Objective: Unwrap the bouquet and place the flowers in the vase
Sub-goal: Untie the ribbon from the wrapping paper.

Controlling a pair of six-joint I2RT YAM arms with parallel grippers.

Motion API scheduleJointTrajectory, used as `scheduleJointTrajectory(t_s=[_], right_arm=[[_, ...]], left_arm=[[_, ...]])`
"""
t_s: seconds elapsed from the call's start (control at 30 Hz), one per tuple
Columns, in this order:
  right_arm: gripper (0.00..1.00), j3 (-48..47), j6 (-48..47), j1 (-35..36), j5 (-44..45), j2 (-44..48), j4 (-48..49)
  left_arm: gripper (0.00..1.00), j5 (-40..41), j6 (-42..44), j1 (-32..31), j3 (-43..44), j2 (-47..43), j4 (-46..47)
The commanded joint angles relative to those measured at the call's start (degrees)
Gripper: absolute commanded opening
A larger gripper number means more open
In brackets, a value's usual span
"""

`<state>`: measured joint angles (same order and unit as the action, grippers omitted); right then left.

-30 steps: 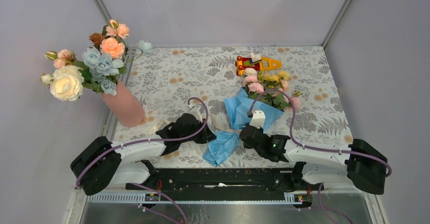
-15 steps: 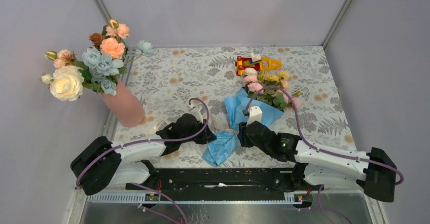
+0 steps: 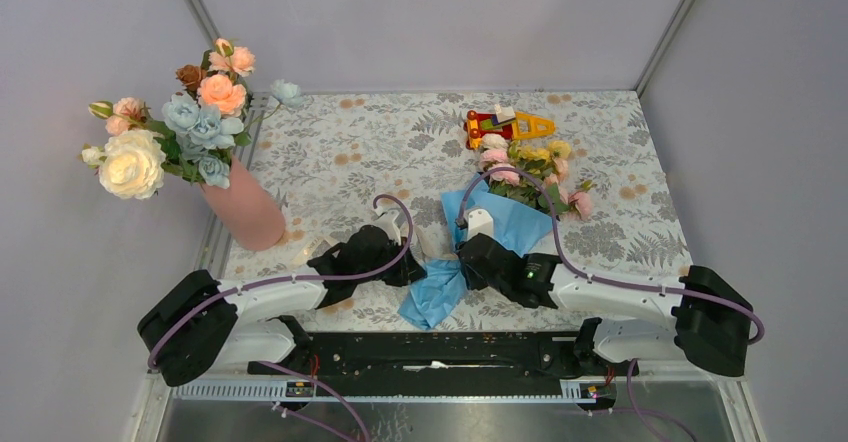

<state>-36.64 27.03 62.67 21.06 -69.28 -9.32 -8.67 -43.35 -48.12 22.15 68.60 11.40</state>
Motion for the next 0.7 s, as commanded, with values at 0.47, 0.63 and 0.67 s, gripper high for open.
scheduleJointTrajectory(t_s=[0.47, 0.63, 0.67], right_arm=[[0.31, -3.0, -0.5, -1.3, 3.0, -4.7, 3.3], [0.3, -2.4, -0.4, -1.4, 4.1, -4.6, 4.5], [0.28, -2.5, -0.4, -1.4, 4.6, -4.8, 4.5]], left_arm=[[0.0, 0.6, 1.4, -0.6, 2.7, -1.0, -0.4], [0.0, 0.9, 1.4, -0.6, 2.7, -1.0, -0.8], [0.0, 0.9, 1.3, -0.6, 2.6, -1.0, -0.9]])
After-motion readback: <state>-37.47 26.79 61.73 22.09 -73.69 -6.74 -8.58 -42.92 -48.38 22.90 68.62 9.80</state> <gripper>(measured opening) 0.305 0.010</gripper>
